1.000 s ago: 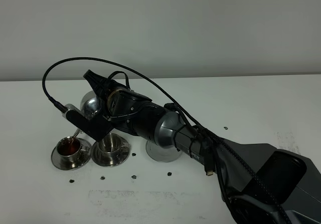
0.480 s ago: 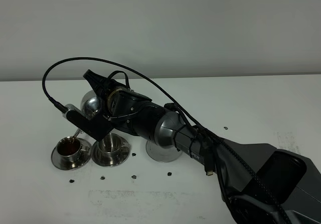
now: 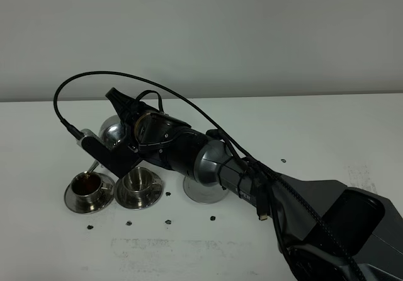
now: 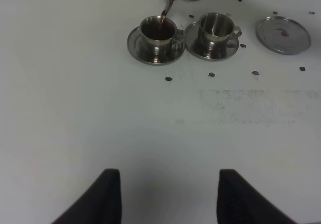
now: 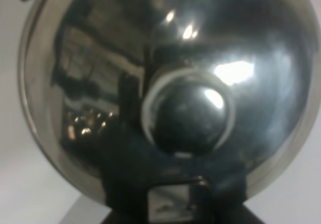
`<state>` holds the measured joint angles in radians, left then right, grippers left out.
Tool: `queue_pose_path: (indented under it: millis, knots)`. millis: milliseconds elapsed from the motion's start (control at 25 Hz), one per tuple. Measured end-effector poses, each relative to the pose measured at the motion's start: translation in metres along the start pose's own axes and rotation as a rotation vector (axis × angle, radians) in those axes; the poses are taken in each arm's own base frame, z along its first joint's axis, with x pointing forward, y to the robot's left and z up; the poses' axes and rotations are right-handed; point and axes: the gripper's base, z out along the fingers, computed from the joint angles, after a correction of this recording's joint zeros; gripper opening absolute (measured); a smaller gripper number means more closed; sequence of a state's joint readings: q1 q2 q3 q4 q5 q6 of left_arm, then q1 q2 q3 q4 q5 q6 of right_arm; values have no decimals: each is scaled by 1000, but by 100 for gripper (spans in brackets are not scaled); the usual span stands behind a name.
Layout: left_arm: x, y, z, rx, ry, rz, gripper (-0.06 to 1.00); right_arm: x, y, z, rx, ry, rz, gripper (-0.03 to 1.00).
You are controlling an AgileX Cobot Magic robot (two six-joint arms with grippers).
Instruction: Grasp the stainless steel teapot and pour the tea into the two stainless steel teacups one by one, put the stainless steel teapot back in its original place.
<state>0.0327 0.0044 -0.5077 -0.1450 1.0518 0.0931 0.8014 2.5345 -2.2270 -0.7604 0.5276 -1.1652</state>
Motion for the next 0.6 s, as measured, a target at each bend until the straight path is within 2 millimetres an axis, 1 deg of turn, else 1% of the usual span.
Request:
queue_pose_path:
  millis: [280, 600]
  knots:
    - [0, 0, 0, 0, 0, 0, 49, -2, 3, 0, -27, -31, 71, 21]
    - [0, 0, 0, 0, 0, 0, 49, 6, 7, 1, -69, -55, 173, 21]
